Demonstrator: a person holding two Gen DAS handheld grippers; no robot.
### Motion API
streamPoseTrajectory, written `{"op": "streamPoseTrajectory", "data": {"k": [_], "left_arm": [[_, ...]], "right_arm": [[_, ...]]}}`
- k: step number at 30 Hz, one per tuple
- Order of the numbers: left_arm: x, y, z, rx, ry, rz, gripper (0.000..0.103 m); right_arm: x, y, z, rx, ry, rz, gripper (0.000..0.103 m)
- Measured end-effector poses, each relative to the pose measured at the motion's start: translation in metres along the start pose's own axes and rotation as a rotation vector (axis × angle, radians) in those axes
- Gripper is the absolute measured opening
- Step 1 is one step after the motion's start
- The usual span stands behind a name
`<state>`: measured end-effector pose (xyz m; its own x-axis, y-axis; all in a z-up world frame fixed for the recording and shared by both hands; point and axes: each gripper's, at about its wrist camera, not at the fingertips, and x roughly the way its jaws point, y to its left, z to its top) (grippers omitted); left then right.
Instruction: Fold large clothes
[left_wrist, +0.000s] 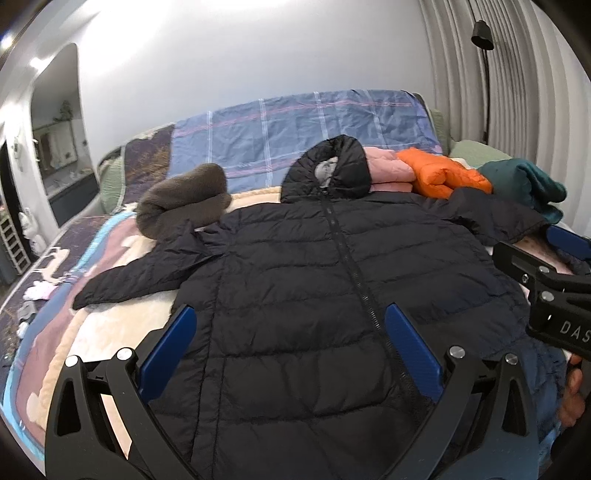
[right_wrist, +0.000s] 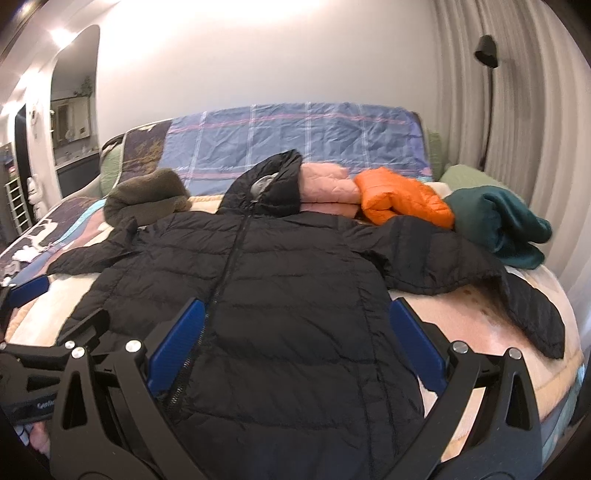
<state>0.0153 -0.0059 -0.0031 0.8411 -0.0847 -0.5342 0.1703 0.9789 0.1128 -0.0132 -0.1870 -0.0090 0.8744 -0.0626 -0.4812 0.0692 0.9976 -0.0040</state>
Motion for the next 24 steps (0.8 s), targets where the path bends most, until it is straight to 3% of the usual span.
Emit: {"op": "streamPoseTrajectory", "data": {"k": [6, 12, 15, 16, 21, 24], "left_arm": [[0.034, 0.023, 0.044, -0.031, 0.029, -0.064, 0.102], [0.099, 0.031, 0.083, -0.041, 0.088, -0.119, 0.094], [0.131, 0.034, 0.088, -0.05, 0.121, -0.149, 0.093], [0.139, 0.034, 0.088, -0.048, 0.126, -0.153, 0.093], [0.192, 0.04, 0.081, -0.035, 0.166, -0.168, 0.092], [0.219, 0.05, 0.073, -0.063, 0.199, -0.177, 0.083]], "right_arm": [[0.022, -0.023, 0.058, 0.078, 0.022, 0.121, 0.1], [0.102, -0.032, 0.126, 0.038, 0.132, 0.203, 0.06], [0.157, -0.043, 0.156, 0.114, 0.196, 0.26, 0.06], [0.178, -0.045, 0.166, 0.138, 0.206, 0.267, 0.066], [0.277, -0.04, 0.205, 0.159, 0.257, 0.242, 0.074], [0.338, -0.034, 0.229, 0.184, 0.295, 0.228, 0.079]]}}
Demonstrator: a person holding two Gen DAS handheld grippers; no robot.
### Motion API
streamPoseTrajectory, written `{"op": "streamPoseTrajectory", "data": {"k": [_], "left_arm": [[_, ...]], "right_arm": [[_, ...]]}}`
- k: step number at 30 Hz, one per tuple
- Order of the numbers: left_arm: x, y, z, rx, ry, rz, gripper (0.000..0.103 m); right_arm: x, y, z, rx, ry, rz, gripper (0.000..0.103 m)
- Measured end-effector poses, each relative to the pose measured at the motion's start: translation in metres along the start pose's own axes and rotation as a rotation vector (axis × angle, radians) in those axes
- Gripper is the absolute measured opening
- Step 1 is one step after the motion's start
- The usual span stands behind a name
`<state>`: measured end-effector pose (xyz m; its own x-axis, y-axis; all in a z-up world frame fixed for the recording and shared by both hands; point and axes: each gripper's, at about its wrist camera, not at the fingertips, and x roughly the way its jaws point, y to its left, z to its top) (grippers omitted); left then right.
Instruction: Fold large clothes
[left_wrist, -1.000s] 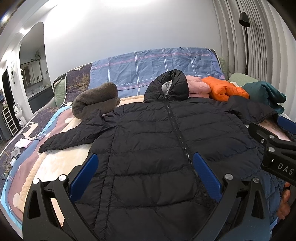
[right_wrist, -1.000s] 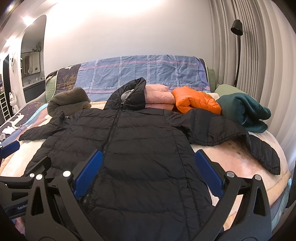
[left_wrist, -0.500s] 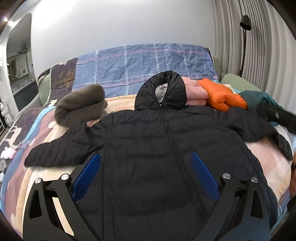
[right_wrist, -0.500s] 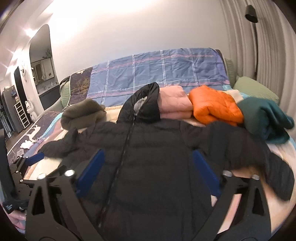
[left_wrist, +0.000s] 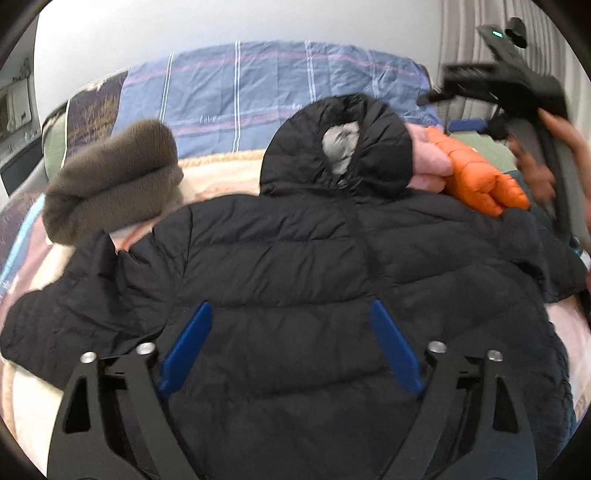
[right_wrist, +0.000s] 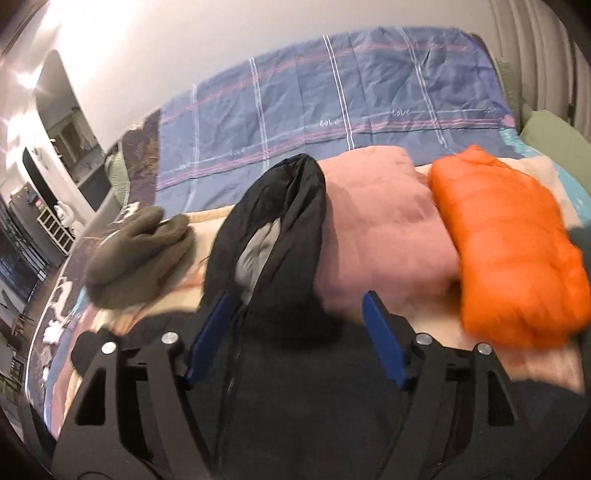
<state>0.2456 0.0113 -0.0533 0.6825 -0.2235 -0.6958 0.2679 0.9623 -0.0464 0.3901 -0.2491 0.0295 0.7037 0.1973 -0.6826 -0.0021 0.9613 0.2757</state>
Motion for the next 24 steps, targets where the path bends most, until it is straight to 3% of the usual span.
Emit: {"op": "streamPoseTrajectory", "data": {"k": [3, 9, 10, 11, 12, 13, 15, 19, 22, 24], "left_arm": [[0.012, 0.016, -0.007, -0.067, 0.006, -0.041, 0.08], [0.018, 0.031, -0.016, -0.128, 0.018, -0.079, 0.08], [0.018, 0.032, -0.016, -0.134, 0.016, -0.081, 0.08], [0.018, 0.033, -0.016, -0.137, 0.013, -0.08, 0.08], [0.017, 0.033, -0.015, -0.135, 0.012, -0.073, 0.08], [0.016, 0.033, -0.015, -0.134, 0.009, -0.068, 0.08], [0.01, 0.035, -0.013, -0.137, -0.005, -0.052, 0.08], [-0.013, 0.054, -0.007, -0.191, -0.067, -0.01, 0.08], [-0.041, 0.074, -0.004, -0.241, -0.126, 0.03, 0.08], [-0.058, 0.088, -0.004, -0.27, -0.16, 0.07, 0.08]], "right_arm": [[0.045, -0.005, 0.033, 0.084, 0.01, 0.018, 0.083], [0.096, -0.005, 0.065, 0.138, -0.009, -0.006, 0.086], [0.098, -0.004, 0.067, 0.144, -0.025, 0.005, 0.075], [0.099, -0.001, 0.068, 0.138, -0.04, 0.019, 0.057], [0.101, 0.002, 0.07, 0.117, -0.045, 0.039, 0.011], [0.098, 0.007, 0.069, 0.094, -0.043, 0.069, 0.003], [0.08, 0.015, 0.06, 0.056, -0.092, 0.147, 0.003], [0.013, 0.041, 0.014, -0.17, -0.114, 0.352, 0.003], [-0.041, 0.048, -0.048, -0.386, -0.082, 0.402, 0.003], [-0.065, 0.044, -0.093, -0.509, -0.05, 0.367, 0.006]]}}
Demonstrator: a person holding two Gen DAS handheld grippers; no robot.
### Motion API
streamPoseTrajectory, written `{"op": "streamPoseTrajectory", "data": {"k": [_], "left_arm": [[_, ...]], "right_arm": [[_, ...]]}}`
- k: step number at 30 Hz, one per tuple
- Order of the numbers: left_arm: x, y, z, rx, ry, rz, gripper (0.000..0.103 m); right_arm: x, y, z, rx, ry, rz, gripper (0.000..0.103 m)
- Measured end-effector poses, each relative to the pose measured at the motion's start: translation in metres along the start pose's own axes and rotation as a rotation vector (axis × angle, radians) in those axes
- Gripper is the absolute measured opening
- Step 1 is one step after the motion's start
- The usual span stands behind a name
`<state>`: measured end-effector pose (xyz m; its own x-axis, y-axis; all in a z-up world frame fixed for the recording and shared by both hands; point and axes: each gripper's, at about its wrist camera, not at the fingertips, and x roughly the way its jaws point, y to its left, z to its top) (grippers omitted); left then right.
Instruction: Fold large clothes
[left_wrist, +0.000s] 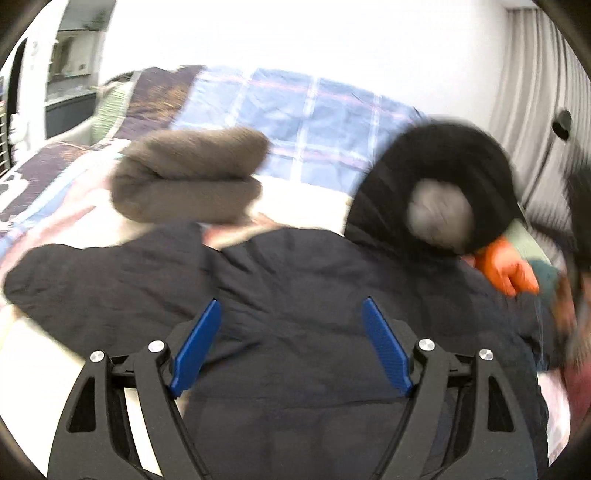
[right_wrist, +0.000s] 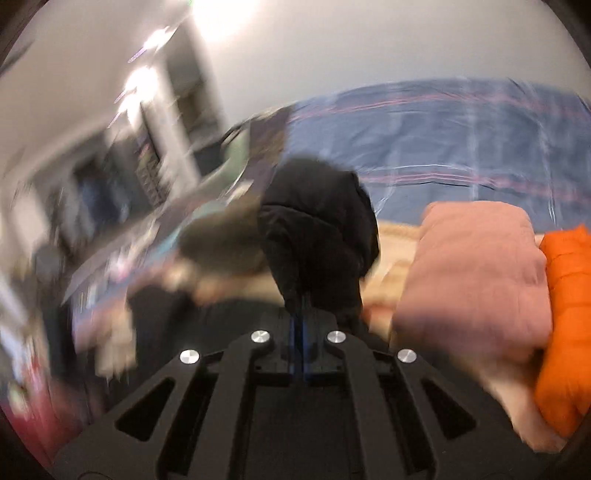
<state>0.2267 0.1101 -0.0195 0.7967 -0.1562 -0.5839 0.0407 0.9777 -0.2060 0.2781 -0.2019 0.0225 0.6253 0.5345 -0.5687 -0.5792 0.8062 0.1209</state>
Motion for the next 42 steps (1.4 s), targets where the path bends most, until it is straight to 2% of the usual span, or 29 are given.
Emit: {"op": "streamPoseTrajectory", "data": {"k": [2, 4, 6, 7, 9, 11, 13, 14, 17, 18, 20, 21, 22, 23, 24, 26, 28, 30, 32, 34, 35, 37, 39, 41, 42], "left_arm": [[-0.014, 0.013, 0.002, -0.03, -0.022, 0.023, 0.08], [-0.027, 0.023, 0.002, -0.061, -0.037, 0.031, 0.08], [-0.034, 0.024, 0.003, -0.081, -0.043, 0.019, 0.08], [-0.035, 0.022, 0.003, -0.082, -0.041, 0.013, 0.08], [-0.033, 0.009, 0.007, -0.063, -0.031, -0.012, 0.08], [-0.022, -0.012, 0.012, -0.034, -0.007, -0.06, 0.08], [-0.006, -0.035, 0.015, -0.009, 0.033, -0.095, 0.077], [0.006, -0.051, 0.015, 0.016, 0.061, -0.129, 0.069], [0.037, -0.089, 0.009, 0.093, 0.136, -0.199, 0.065], [0.047, -0.097, 0.001, 0.119, 0.164, -0.186, 0.065], [0.08, -0.105, -0.026, 0.192, 0.261, -0.063, 0.065], [0.092, -0.103, -0.04, 0.214, 0.303, -0.008, 0.066], [0.1, -0.099, -0.052, 0.215, 0.322, 0.007, 0.068], [0.098, -0.096, -0.057, 0.196, 0.304, -0.016, 0.069], [0.096, -0.094, -0.056, 0.186, 0.299, -0.034, 0.069], [0.092, -0.092, -0.052, 0.182, 0.298, -0.039, 0.07], [0.088, -0.091, -0.051, 0.195, 0.295, -0.033, 0.07], [0.074, -0.089, -0.047, 0.209, 0.281, -0.044, 0.07], [0.054, -0.081, -0.043, 0.213, 0.25, -0.059, 0.071], [0.032, -0.064, -0.035, 0.199, 0.214, -0.054, 0.072], [0.024, -0.055, -0.032, 0.184, 0.201, -0.042, 0.074], [0.009, -0.025, -0.025, 0.123, 0.172, 0.009, 0.08], [-0.007, 0.016, -0.022, 0.027, 0.141, 0.068, 0.082], [-0.019, 0.068, -0.022, -0.083, 0.132, 0.132, 0.083], [-0.021, 0.093, -0.024, -0.151, 0.137, 0.158, 0.083]], "right_arm": [[-0.014, 0.013, -0.041, -0.044, 0.07, -0.047, 0.015], [-0.019, 0.02, -0.084, -0.042, 0.158, -0.082, 0.039], [-0.022, 0.021, -0.109, -0.039, 0.215, -0.149, 0.043], [-0.024, 0.02, -0.118, -0.02, 0.228, -0.195, 0.043], [-0.027, 0.019, -0.118, 0.038, 0.21, -0.225, 0.043], [-0.029, 0.018, -0.105, 0.123, 0.15, -0.214, 0.04], [-0.025, 0.023, -0.085, 0.224, 0.104, -0.187, 0.024], [-0.023, 0.026, -0.079, 0.267, 0.091, -0.161, 0.021], [-0.001, 0.027, -0.067, 0.362, 0.061, -0.094, 0.018], [0.008, 0.025, -0.068, 0.394, 0.057, -0.086, 0.018], [0.031, 0.017, -0.083, 0.452, 0.105, -0.082, 0.018], [0.046, 0.012, -0.093, 0.467, 0.157, -0.096, 0.018], [0.065, 0.006, -0.109, 0.484, 0.23, -0.11, 0.017], [0.073, 0.003, -0.12, 0.502, 0.243, -0.096, 0.017], [0.074, 0.001, -0.126, 0.514, 0.22, -0.082, 0.017], [0.072, 0.002, -0.124, 0.5, 0.211, -0.089, 0.017], [0.067, 0.01, -0.116, 0.466, 0.223, -0.134, 0.017], [0.057, 0.023, -0.106, 0.415, 0.212, -0.183, 0.022], [0.041, 0.037, -0.089, 0.356, 0.16, -0.209, 0.029], [0.034, 0.047, -0.074, 0.336, 0.119, -0.2, 0.041], [0.035, 0.049, -0.066, 0.328, 0.112, -0.189, 0.044], [0.045, 0.06, -0.053, 0.299, 0.11, -0.178, 0.046], [0.062, 0.068, -0.045, 0.269, 0.118, -0.179, 0.047], [0.08, 0.074, -0.048, 0.257, 0.131, -0.179, 0.057], [0.091, 0.072, -0.051, 0.252, 0.146, -0.19, 0.068]]}}
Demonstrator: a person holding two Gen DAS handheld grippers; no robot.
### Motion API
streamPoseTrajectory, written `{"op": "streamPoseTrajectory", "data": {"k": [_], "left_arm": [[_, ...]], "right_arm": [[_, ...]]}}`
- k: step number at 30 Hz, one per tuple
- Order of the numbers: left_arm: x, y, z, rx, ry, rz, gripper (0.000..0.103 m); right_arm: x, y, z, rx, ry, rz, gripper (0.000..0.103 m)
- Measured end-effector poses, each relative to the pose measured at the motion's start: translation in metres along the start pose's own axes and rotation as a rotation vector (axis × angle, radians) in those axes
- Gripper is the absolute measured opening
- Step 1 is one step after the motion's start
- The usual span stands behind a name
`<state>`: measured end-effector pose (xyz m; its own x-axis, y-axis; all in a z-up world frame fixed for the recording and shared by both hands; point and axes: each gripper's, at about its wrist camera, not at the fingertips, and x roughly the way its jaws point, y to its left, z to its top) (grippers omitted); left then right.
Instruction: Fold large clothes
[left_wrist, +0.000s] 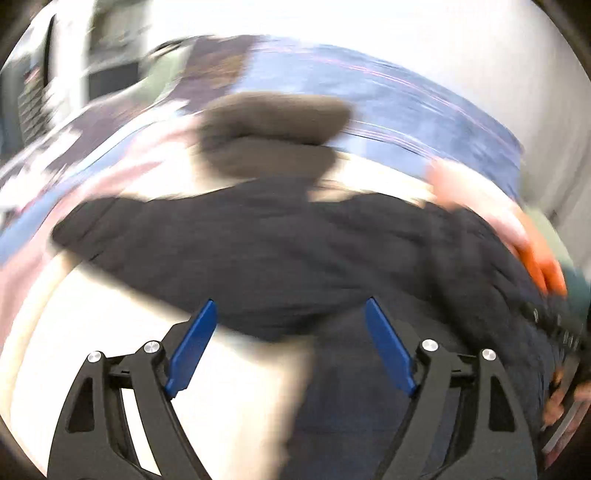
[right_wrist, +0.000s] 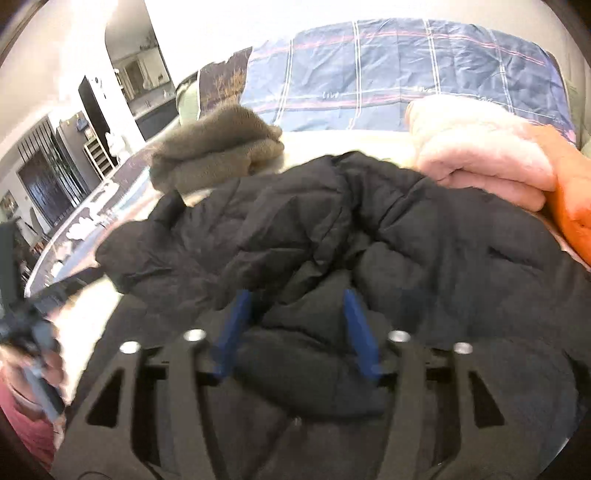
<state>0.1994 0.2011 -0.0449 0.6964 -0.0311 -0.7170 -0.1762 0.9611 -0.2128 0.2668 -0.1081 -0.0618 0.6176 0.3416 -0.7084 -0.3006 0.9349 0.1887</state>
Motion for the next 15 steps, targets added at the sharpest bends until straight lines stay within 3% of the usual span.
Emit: {"op": "streamPoseTrajectory", "data": {"k": [1, 3, 4, 8, 13, 15], "left_arm": [[0.002, 0.023, 0.001, -0.069, 0.011, 0.014, 0.083], [0.01, 0.082, 0.003, -0.23, 0.046, 0.023, 0.083], [0.015, 0.106, 0.003, -0.298, 0.06, 0.026, 0.083], [0.041, 0.201, 0.008, -0.588, 0.058, 0.011, 0.083], [0.07, 0.247, 0.026, -0.744, 0.017, -0.004, 0.083], [0.074, 0.25, 0.042, -0.741, -0.009, 0.009, 0.083]], "right_arm": [[0.017, -0.002, -0.004, 0.008, 0.041, -0.026, 0.072], [0.048, -0.01, -0.021, 0.048, 0.117, -0.063, 0.073], [0.048, -0.007, -0.025, 0.029, 0.08, -0.075, 0.073], [0.047, 0.006, -0.025, -0.018, 0.074, -0.116, 0.073], [0.052, 0.005, -0.023, 0.0, 0.063, -0.091, 0.074], [0.053, 0.008, -0.02, -0.002, 0.061, -0.092, 0.075]]}}
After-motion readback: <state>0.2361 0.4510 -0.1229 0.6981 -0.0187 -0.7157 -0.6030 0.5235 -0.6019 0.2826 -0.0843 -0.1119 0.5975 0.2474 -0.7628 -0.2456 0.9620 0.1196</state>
